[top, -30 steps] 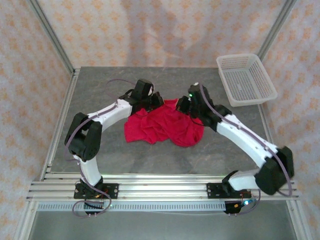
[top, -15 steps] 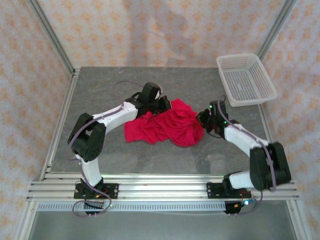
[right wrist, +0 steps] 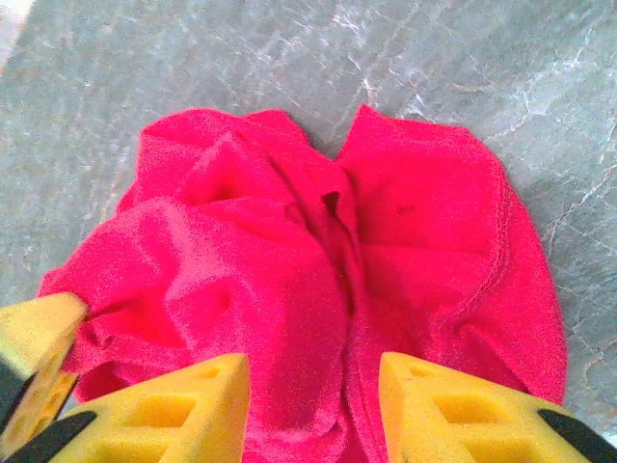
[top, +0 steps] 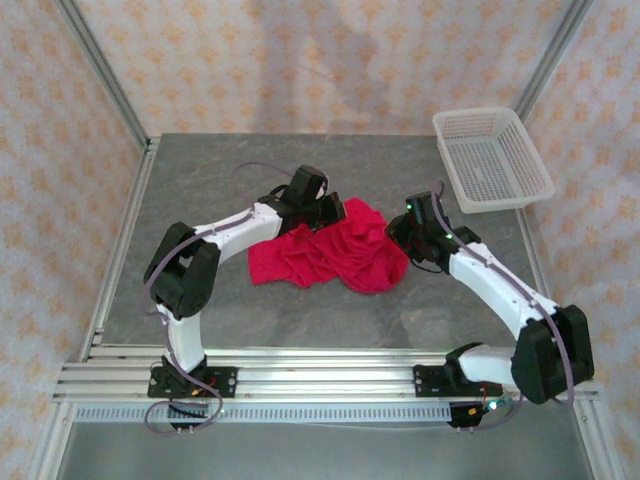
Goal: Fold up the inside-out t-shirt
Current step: Turn the T-shirt inside out at the center of the table.
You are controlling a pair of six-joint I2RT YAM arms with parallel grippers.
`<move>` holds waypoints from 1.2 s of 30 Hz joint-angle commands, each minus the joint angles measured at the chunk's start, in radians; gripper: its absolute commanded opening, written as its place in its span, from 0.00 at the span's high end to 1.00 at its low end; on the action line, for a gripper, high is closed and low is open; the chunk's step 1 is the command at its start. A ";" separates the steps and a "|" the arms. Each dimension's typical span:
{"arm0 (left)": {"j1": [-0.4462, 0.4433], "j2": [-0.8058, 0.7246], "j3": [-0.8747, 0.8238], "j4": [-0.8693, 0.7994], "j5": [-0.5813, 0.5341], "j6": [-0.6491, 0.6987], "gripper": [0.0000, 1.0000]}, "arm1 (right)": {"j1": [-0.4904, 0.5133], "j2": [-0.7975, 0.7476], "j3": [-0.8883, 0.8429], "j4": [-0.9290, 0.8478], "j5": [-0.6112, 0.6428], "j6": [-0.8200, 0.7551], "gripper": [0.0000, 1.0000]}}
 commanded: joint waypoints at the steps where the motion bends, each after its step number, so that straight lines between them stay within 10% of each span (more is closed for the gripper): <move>1: -0.006 0.004 0.028 -0.019 -0.018 0.001 1.00 | 0.045 0.002 0.041 -0.083 0.087 -0.032 0.58; 23: -0.005 -0.017 0.032 -0.053 -0.034 0.016 1.00 | 0.166 0.339 0.262 -0.170 0.168 -0.068 0.50; 27: -0.004 -0.036 0.023 -0.063 -0.046 0.021 1.00 | 0.147 0.381 0.268 -0.170 0.183 -0.087 0.58; 30: 0.001 -0.048 0.019 -0.076 -0.053 0.028 1.00 | 0.130 0.391 0.271 -0.170 0.191 -0.105 0.87; 36: 0.046 -0.101 0.004 -0.147 -0.087 0.068 0.67 | 0.122 0.302 0.317 -0.220 0.173 -0.205 1.00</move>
